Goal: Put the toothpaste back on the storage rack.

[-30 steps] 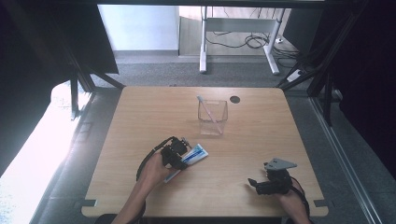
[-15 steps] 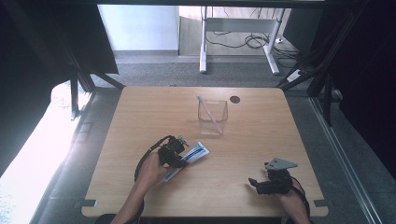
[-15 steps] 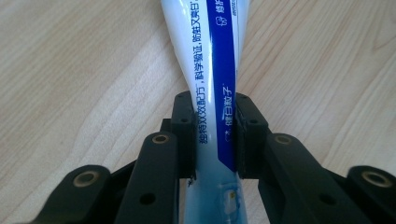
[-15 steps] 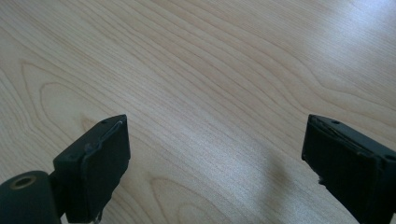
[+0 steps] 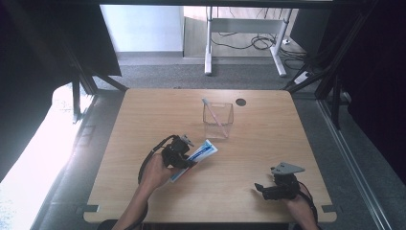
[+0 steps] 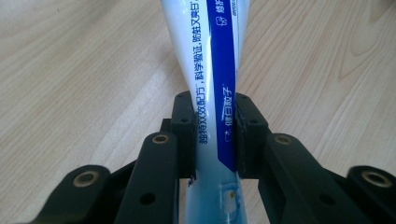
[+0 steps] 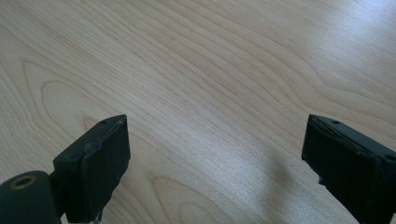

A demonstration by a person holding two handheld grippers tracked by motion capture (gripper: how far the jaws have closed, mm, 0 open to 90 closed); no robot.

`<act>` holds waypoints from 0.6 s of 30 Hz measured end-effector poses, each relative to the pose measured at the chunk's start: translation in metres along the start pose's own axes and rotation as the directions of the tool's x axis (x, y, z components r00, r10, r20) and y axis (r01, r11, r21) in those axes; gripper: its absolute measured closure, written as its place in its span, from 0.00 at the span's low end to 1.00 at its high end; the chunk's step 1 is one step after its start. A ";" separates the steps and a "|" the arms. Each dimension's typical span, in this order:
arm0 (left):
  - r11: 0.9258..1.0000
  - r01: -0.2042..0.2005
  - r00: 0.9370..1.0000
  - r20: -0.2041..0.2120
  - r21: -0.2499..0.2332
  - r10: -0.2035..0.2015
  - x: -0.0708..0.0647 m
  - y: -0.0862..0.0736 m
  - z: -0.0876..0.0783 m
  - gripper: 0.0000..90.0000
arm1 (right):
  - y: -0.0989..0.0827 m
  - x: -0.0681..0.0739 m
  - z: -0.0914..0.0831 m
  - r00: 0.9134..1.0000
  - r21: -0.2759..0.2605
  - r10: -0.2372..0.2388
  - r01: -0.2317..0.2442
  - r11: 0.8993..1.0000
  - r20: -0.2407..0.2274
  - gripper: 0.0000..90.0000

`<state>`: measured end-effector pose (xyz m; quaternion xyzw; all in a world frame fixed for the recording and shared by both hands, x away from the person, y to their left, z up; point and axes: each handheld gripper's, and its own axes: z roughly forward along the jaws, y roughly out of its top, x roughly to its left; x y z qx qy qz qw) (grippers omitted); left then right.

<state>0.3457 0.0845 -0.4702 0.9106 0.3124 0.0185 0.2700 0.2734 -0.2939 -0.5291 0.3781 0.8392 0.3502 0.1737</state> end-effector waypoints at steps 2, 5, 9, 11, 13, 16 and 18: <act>1.000 0.001 1.000 0.000 -0.025 -0.001 0.000 0.001 -0.003 0.82 | 0.000 0.000 0.000 1.000 0.001 0.000 0.000 1.000 -0.001 0.09; 0.999 0.003 1.000 0.003 -0.054 -0.002 0.002 0.002 -0.008 0.82 | 0.000 0.000 0.001 1.000 0.003 0.000 0.000 1.000 -0.005 0.09; 0.995 0.005 1.000 0.005 -0.100 -0.005 0.004 0.004 -0.014 0.82 | -0.001 0.000 0.001 1.000 0.007 0.000 0.000 1.000 -0.009 0.09; 0.993 0.002 1.000 0.003 -0.114 -0.002 0.004 0.005 -0.017 0.82 | 0.000 0.001 0.001 1.000 0.007 0.000 0.000 1.000 -0.009 0.09; 0.991 0.005 1.000 0.002 -0.134 -0.005 0.005 0.007 -0.019 0.82 | 0.000 0.000 0.001 1.000 0.003 0.000 0.000 1.000 -0.012 0.09; 0.987 0.004 1.000 -0.006 -0.160 -0.005 0.005 0.010 -0.023 0.82 | 0.000 0.000 0.001 1.000 0.003 0.000 0.000 1.000 -0.012 0.09; 0.985 0.003 1.000 -0.008 -0.175 -0.005 0.006 0.012 -0.025 0.82 | -0.001 0.000 0.001 1.000 0.000 0.001 -0.001 1.000 -0.015 0.09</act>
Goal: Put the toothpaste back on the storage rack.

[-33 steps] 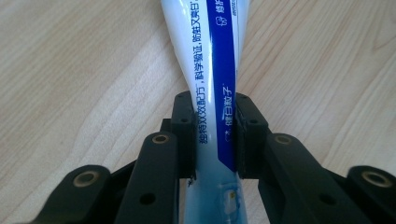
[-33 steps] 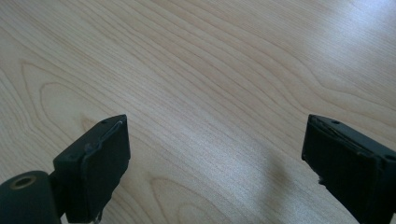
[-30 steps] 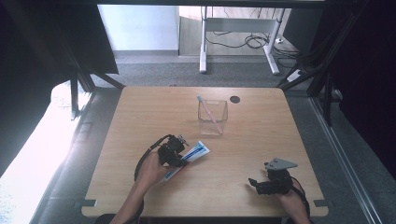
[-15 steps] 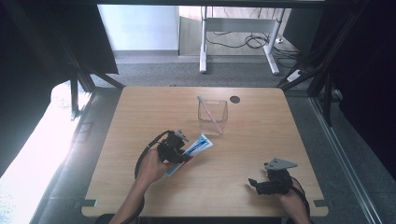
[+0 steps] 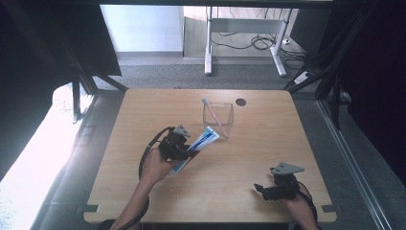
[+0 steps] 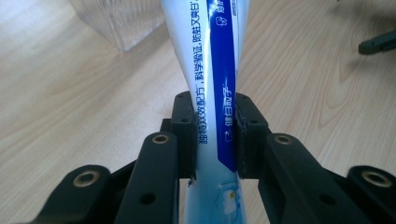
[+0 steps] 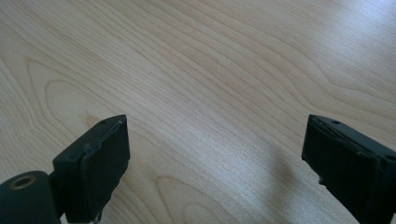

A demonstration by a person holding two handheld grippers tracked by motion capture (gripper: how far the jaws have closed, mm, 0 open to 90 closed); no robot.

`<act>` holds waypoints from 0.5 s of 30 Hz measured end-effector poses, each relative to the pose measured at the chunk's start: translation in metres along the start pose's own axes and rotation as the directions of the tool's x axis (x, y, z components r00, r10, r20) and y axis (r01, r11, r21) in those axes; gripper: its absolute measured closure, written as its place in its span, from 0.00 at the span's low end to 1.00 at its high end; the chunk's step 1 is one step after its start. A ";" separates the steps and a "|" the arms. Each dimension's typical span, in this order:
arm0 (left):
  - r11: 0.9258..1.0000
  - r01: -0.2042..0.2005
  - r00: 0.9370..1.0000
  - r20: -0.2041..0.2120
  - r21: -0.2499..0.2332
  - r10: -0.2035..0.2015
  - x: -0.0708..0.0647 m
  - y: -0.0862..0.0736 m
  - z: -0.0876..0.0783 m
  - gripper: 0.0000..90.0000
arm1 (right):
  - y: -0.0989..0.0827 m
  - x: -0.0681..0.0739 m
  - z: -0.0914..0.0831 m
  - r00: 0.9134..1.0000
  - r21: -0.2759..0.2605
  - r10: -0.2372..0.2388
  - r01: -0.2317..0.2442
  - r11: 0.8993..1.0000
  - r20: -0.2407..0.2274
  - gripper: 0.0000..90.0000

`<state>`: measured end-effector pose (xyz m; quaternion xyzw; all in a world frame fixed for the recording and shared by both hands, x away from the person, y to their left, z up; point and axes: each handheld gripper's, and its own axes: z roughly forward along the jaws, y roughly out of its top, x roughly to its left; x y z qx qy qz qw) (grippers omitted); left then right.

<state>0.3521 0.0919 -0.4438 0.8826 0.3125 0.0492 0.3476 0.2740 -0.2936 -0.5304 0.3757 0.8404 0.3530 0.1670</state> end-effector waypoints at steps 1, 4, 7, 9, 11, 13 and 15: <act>1.000 0.004 1.000 -0.003 -0.013 -0.005 0.000 0.002 -0.001 0.82 | 0.000 0.000 0.000 1.000 0.000 -0.001 0.001 1.000 0.000 0.09; 0.999 0.002 1.000 -0.007 -0.032 -0.002 0.000 0.005 -0.003 0.82 | 0.000 0.000 0.000 1.000 -0.002 0.000 0.000 1.000 -0.007 0.09; 0.999 -0.002 1.000 -0.015 -0.051 0.002 0.001 0.010 -0.004 0.82 | 0.000 0.000 0.001 1.000 0.000 -0.001 0.001 1.000 -0.016 0.08; 0.998 -0.008 1.000 -0.020 -0.057 0.007 0.002 0.013 -0.005 0.82 | 0.000 0.001 0.001 1.000 0.001 0.000 0.000 1.000 -0.023 0.08; 0.998 -0.008 1.000 -0.020 -0.068 0.006 0.002 0.016 -0.005 0.82 | 0.000 0.001 0.001 1.000 0.004 -0.001 0.001 1.000 -0.029 0.07; 0.997 -0.009 1.000 -0.027 -0.075 0.007 0.002 0.019 -0.005 0.82 | 0.000 0.001 0.001 1.000 0.003 0.000 0.000 1.000 -0.028 0.07; 0.996 -0.010 0.999 -0.036 -0.085 0.007 0.002 0.023 -0.005 0.82 | 0.000 0.001 0.002 0.999 0.005 0.001 -0.001 1.000 -0.032 0.06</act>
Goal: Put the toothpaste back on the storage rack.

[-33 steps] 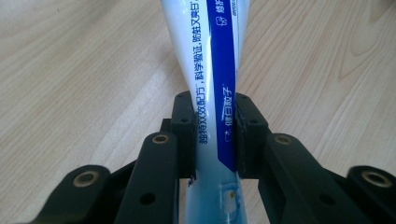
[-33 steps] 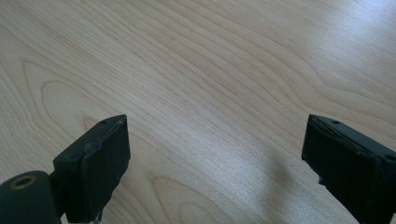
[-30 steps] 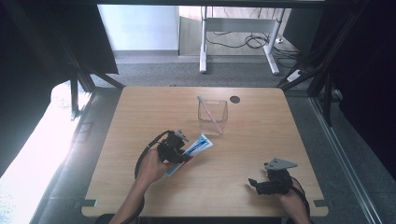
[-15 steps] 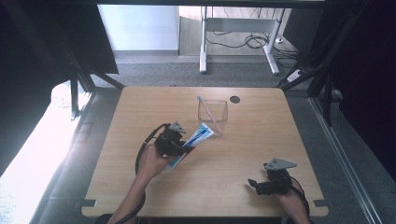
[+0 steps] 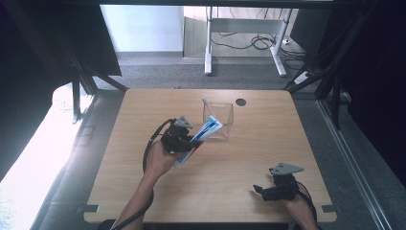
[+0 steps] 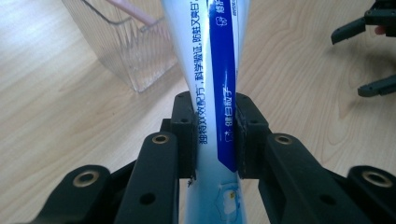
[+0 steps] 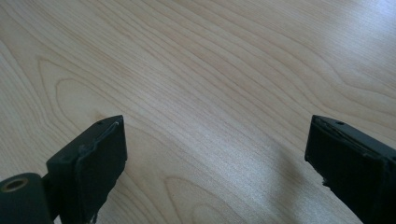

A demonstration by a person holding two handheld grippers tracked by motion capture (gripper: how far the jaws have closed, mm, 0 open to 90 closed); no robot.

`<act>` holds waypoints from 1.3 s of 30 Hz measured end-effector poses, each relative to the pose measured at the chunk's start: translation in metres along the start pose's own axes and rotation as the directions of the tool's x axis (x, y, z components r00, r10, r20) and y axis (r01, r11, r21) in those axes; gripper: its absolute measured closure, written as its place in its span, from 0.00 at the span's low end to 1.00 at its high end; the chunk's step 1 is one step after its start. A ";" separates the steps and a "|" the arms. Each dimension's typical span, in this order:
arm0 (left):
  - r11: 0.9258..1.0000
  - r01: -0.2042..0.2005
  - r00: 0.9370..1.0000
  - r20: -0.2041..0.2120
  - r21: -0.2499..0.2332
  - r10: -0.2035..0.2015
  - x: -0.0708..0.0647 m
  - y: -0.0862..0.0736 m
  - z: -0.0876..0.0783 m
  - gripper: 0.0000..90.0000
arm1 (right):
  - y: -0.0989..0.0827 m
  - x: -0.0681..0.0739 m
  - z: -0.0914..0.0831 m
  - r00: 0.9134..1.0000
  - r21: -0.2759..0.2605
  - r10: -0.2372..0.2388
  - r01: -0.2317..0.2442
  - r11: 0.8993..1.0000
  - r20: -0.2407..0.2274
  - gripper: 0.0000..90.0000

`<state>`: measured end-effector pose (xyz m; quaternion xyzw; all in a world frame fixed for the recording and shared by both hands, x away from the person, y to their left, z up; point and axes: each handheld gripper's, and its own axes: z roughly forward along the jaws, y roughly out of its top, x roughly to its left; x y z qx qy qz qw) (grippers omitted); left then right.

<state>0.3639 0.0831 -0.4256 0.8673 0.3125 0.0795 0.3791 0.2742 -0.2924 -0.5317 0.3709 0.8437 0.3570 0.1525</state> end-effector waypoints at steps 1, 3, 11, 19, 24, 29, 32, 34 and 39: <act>1.000 -0.003 1.000 -0.001 -0.002 0.003 0.000 0.002 0.000 0.82 | 0.000 0.000 0.000 1.000 0.001 0.000 0.000 1.000 -0.001 0.06; 1.000 -0.007 1.000 -0.008 -0.008 0.007 0.001 0.005 0.001 0.82 | 0.000 0.000 0.000 1.000 0.000 0.002 -0.002 1.000 -0.005 0.05; 0.999 -0.004 1.000 -0.019 -0.038 0.003 0.005 0.019 0.002 0.82 | 0.000 -0.001 0.000 1.000 -0.009 0.014 -0.014 1.000 -0.012 0.00; 0.998 -0.005 0.999 -0.032 -0.066 0.003 0.010 0.032 0.003 0.82 | 0.000 -0.001 0.000 1.000 -0.008 0.015 -0.015 1.000 -0.012 0.00; 0.997 -0.003 0.999 -0.042 -0.076 0.000 0.014 0.039 0.004 0.82 | 0.000 -0.001 0.000 1.000 0.001 0.015 -0.015 1.000 -0.011 0.00; 0.996 -0.004 0.999 -0.047 -0.088 0.000 0.018 0.047 0.006 0.82 | 0.000 -0.001 0.000 1.000 -0.001 0.014 -0.014 1.000 -0.012 0.00; 0.996 -0.011 0.998 -0.054 -0.089 0.006 0.020 0.053 0.008 0.82 | 0.000 -0.001 0.000 1.000 -0.001 0.014 -0.014 1.000 -0.012 0.00; 0.996 -0.013 0.998 -0.057 -0.092 0.007 0.021 0.056 0.010 0.82 | 0.000 -0.001 0.000 1.000 -0.001 0.013 -0.013 1.000 -0.011 0.00; 0.995 -0.019 0.998 -0.064 -0.098 0.013 0.021 0.065 0.014 0.81 | 0.000 -0.001 0.000 1.000 0.000 0.011 -0.011 1.000 -0.017 0.00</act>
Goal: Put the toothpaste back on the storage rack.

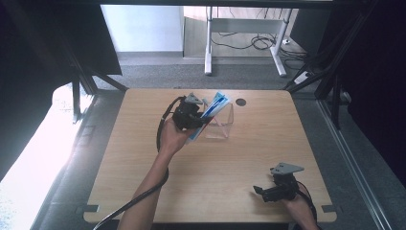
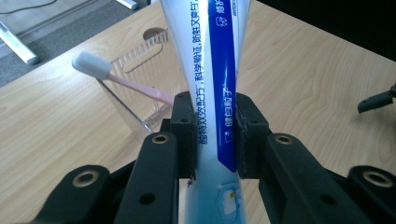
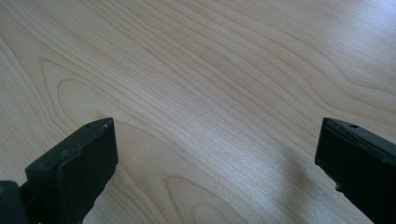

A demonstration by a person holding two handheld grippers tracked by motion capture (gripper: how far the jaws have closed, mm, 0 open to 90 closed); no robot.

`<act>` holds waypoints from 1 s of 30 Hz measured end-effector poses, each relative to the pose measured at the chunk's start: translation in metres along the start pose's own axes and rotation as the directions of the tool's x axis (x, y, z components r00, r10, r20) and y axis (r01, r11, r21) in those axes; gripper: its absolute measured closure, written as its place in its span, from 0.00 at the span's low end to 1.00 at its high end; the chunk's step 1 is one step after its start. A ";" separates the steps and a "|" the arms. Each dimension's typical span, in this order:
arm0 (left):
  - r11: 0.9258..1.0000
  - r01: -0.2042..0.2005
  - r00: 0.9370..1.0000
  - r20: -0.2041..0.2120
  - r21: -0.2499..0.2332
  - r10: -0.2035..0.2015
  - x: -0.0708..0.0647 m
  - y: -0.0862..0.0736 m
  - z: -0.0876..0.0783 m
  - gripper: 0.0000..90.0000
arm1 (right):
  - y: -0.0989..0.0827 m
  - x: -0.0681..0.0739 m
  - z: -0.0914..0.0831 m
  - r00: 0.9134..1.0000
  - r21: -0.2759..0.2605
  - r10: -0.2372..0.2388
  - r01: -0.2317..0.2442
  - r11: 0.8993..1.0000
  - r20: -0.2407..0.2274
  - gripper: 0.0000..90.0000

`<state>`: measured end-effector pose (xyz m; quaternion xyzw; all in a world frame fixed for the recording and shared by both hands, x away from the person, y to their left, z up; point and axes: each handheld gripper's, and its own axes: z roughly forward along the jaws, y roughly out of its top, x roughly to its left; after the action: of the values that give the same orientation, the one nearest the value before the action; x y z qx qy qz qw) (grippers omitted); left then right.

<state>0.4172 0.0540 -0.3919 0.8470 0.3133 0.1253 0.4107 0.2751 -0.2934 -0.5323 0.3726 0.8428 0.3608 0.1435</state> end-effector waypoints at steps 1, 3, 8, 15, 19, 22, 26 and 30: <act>1.000 -0.003 1.000 0.001 0.000 0.003 0.000 0.001 0.001 0.81 | 0.000 0.000 0.000 1.000 0.000 0.000 0.000 1.000 0.000 0.00; 1.000 0.002 1.000 -0.005 -0.006 -0.002 0.001 0.005 0.003 0.81 | 0.000 0.000 0.000 1.000 -0.001 -0.002 0.002 1.000 -0.001 0.00; 1.000 -0.004 1.000 -0.009 -0.021 0.003 0.004 0.014 0.007 0.81 | 0.000 0.000 0.000 1.000 -0.002 -0.002 0.002 1.000 -0.004 0.00; 0.999 -0.015 1.000 -0.015 -0.031 0.014 0.004 0.024 0.013 0.81 | 0.000 0.000 0.001 1.000 0.002 -0.005 0.005 1.000 -0.006 0.00; 0.999 -0.016 1.000 -0.015 -0.044 0.015 0.005 0.030 0.018 0.81 | 0.000 0.000 0.001 1.000 0.003 -0.006 0.006 1.000 -0.007 0.00; 0.999 -0.015 1.000 -0.018 -0.050 0.015 0.006 0.034 0.022 0.82 | 0.000 0.000 0.001 1.000 0.003 -0.006 0.006 1.000 -0.007 0.00; 0.998 -0.008 1.000 -0.014 -0.059 0.007 0.007 0.038 0.028 0.82 | 0.000 0.000 0.001 1.000 0.001 -0.008 0.008 1.000 -0.007 0.00; 0.998 -0.014 1.000 -0.016 -0.063 0.013 0.010 0.041 0.032 0.82 | 0.000 0.000 0.001 1.000 0.003 -0.007 0.007 1.000 -0.009 0.00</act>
<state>0.4574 0.0211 -0.3804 0.8347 0.3065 0.1447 0.4340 0.2758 -0.2933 -0.5333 0.3683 0.8453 0.3607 0.1404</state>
